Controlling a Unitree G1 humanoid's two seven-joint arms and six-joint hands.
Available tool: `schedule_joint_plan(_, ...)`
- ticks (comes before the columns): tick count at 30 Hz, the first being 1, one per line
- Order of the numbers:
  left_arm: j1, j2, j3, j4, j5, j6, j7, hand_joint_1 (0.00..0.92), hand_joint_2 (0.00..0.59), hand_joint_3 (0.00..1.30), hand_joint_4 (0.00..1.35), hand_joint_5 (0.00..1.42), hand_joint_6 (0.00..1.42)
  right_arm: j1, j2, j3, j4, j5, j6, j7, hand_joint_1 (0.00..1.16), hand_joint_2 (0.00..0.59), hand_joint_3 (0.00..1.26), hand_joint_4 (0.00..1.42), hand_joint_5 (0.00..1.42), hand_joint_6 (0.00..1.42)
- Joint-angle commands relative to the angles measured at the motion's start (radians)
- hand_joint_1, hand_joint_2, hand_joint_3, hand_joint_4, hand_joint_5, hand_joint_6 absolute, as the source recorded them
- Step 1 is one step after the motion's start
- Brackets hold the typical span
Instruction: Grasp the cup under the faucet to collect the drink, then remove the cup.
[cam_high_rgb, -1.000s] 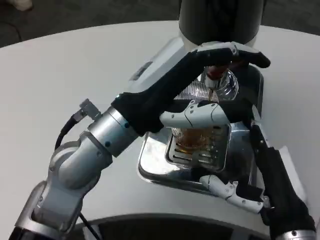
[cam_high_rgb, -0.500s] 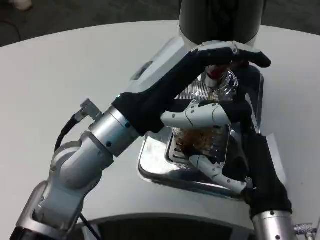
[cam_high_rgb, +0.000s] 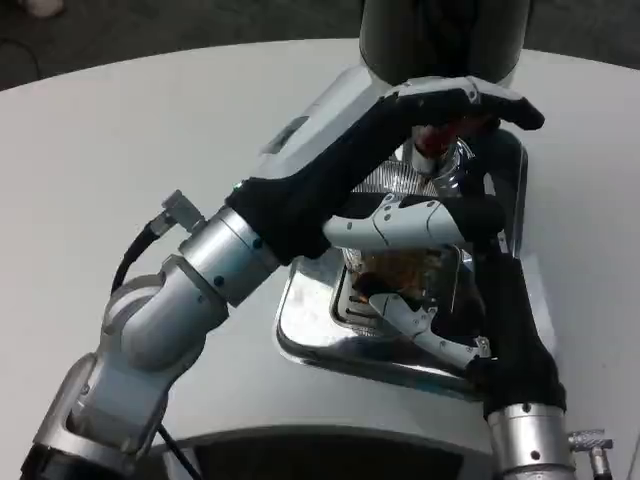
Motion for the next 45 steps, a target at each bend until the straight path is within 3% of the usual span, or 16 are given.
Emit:
schedule_joint_plan(1, 0.005, 0.019, -0.020, 0.027, 0.038, 0.016, -0.026, 0.000, 0.033, 0.42, 0.31, 0.34, 0.17, -0.015, -0.002, 0.005, 0.029, -0.009, -0.026, -0.010, 0.89, 0.163, 0.00, 0.03, 0.04, 0.10)
schedule_joint_plan(27, -0.008, 0.016, -0.027, 0.040, 0.053, 0.013, -0.023, 0.000, 0.032, 0.44, 0.32, 0.34, 0.18, -0.125, 0.009, 0.018, 0.169, -0.027, -0.033, -0.058, 0.88, 0.166, 0.00, 0.05, 0.05, 0.10)
schedule_joint_plan(45, -0.009, 0.018, -0.024, 0.035, 0.057, 0.016, -0.024, 0.000, 0.032, 0.44, 0.33, 0.34, 0.18, -0.163, 0.019, 0.026, 0.191, -0.044, -0.004, -0.102, 0.86, 0.169, 0.01, 0.06, 0.06, 0.08)
